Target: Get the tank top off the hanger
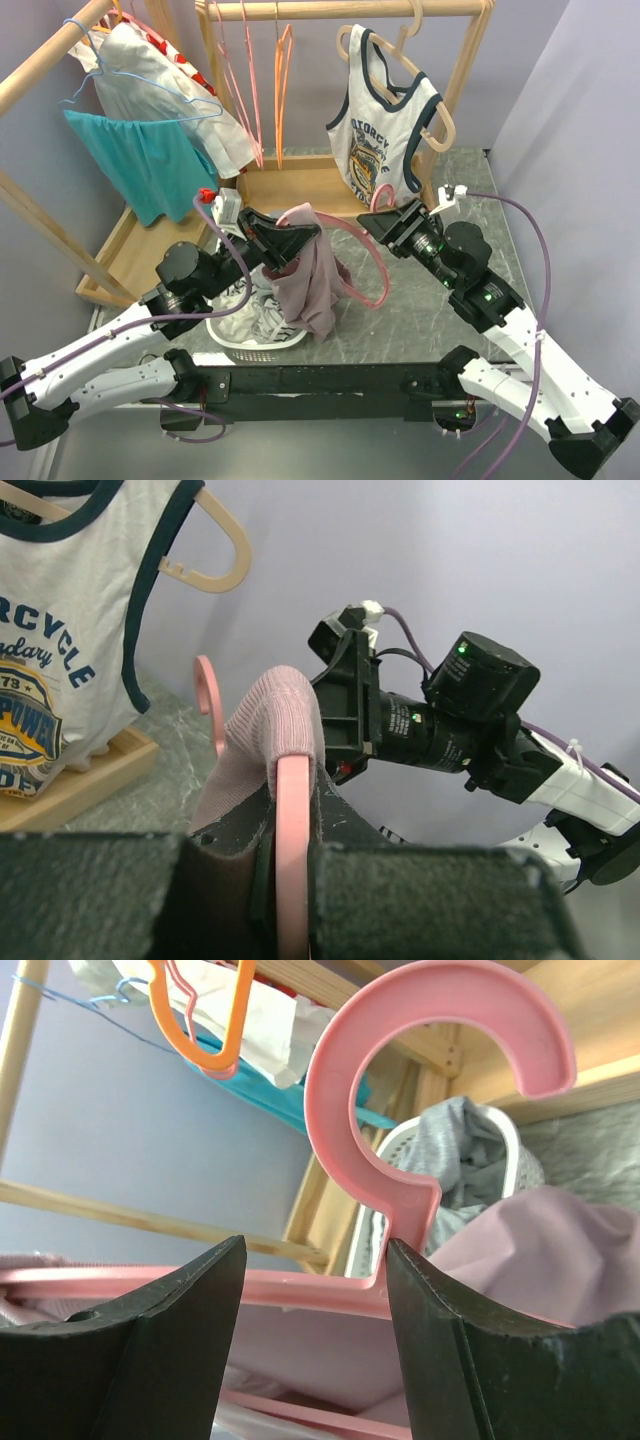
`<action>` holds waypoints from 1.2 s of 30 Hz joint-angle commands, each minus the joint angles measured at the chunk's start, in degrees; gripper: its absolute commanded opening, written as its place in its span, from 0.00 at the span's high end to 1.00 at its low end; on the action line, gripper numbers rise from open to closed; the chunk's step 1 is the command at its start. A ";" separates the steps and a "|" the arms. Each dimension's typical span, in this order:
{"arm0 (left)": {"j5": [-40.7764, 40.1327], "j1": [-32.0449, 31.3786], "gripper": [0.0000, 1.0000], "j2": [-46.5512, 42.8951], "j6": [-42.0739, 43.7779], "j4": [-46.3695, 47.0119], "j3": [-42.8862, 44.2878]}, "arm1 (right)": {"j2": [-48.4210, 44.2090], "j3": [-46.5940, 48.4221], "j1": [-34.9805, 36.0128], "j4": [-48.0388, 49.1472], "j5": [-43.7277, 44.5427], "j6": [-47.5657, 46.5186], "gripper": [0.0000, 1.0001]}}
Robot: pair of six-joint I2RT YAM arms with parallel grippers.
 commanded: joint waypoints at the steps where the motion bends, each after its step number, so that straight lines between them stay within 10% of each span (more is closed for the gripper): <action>1: 2.05 -2.05 0.99 0.44 -0.57 3.75 0.72 | 1.87 -1.05 -1.12 8.73 -7.86 5.45 0.34; 10: -7.18 -2.41 0.99 2.38 9.18 3.13 2.39 | -3.58 -0.26 -0.77 4.08 -7.27 8.18 0.34; 21: -6.04 -2.58 0.99 3.17 7.95 2.08 4.06 | -3.05 6.94 -0.85 -14.82 6.44 -9.83 0.35; 36: -3.23 -2.58 0.99 2.20 5.50 0.76 5.47 | -2.18 9.93 -0.77 -12.01 9.70 -19.86 0.37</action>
